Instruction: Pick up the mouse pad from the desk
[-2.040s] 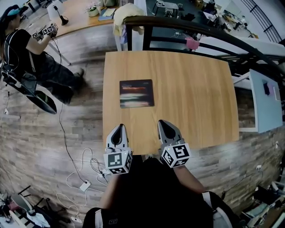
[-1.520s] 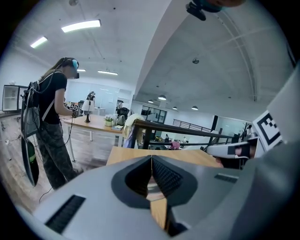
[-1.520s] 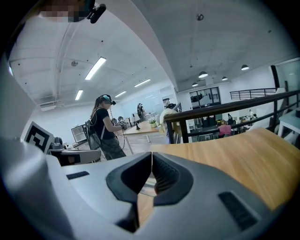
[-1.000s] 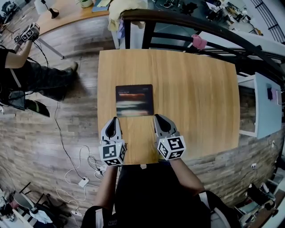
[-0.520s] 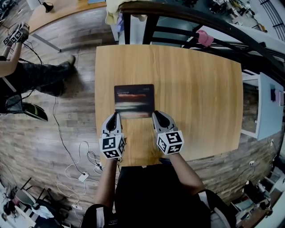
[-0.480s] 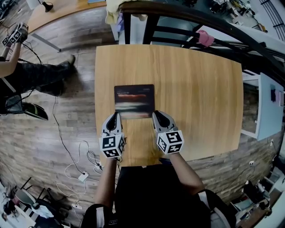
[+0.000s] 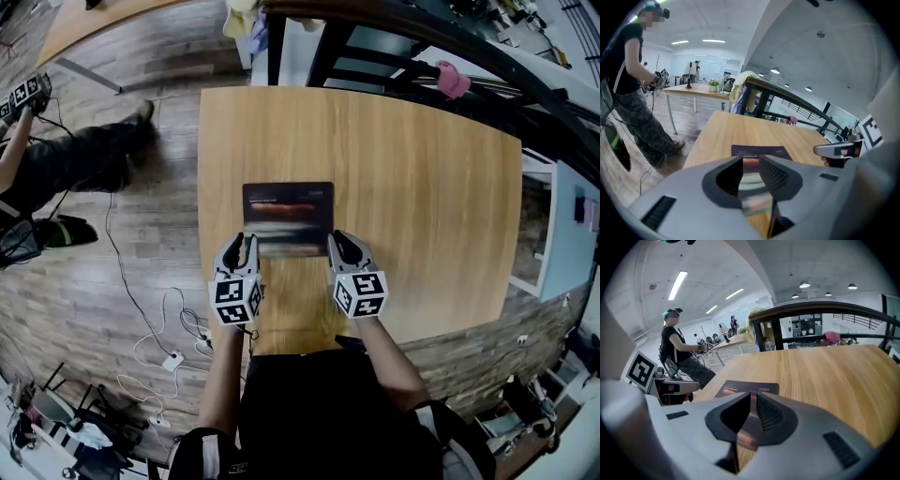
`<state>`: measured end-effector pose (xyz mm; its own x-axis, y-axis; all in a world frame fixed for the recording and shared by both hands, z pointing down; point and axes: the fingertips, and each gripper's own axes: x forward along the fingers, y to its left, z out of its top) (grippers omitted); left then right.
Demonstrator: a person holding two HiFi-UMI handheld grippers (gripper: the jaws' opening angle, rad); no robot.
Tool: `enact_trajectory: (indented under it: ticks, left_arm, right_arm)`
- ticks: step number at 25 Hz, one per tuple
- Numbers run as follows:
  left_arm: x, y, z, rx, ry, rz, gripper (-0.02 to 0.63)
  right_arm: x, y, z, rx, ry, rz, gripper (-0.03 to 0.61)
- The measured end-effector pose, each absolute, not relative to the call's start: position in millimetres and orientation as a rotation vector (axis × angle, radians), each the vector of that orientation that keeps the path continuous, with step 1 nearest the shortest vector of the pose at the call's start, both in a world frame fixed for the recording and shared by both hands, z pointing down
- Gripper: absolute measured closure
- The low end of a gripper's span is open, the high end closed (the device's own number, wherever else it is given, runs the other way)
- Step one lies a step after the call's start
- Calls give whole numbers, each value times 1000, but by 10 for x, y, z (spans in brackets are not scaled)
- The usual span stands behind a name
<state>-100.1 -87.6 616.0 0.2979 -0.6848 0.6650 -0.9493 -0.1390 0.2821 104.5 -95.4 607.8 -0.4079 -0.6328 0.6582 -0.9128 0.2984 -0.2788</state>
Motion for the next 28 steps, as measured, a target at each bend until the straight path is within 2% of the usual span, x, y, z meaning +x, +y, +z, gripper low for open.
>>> enact_trajectory:
  ticks: [6, 10, 16, 17, 18, 19, 28]
  left_arm:
    - [-970, -926, 6506, 1864, -1379, 567, 432]
    - [-956, -917, 6677, 1845, -1330, 602, 409]
    - [-944, -896, 6844, 1808, -1316, 618, 393]
    - [-937, -890, 6868, 1804, -1313, 622, 393]
    - [-931, -885, 6892, 1801, -1310, 628, 391]
    - [-924, -882, 6915, 1798, -1307, 633, 390]
    - [-912, -841, 7050, 1777, -1278, 675, 379]
  right_arm:
    - [1165, -1039, 6420, 1371, -2054, 892, 543]
    - [1219, -1052, 6632, 1347, -1993, 921, 543]
    - [1269, -1013, 6896, 1303, -1930, 1016, 539]
    - [1267, -1002, 6933, 1289, -1921, 1029, 518]
    - [1261, -991, 6972, 1273, -1912, 1040, 461]
    - [1256, -980, 7012, 1258, -1903, 1048, 453]
    - [1232, -939, 7154, 1226, -1853, 1021, 448]
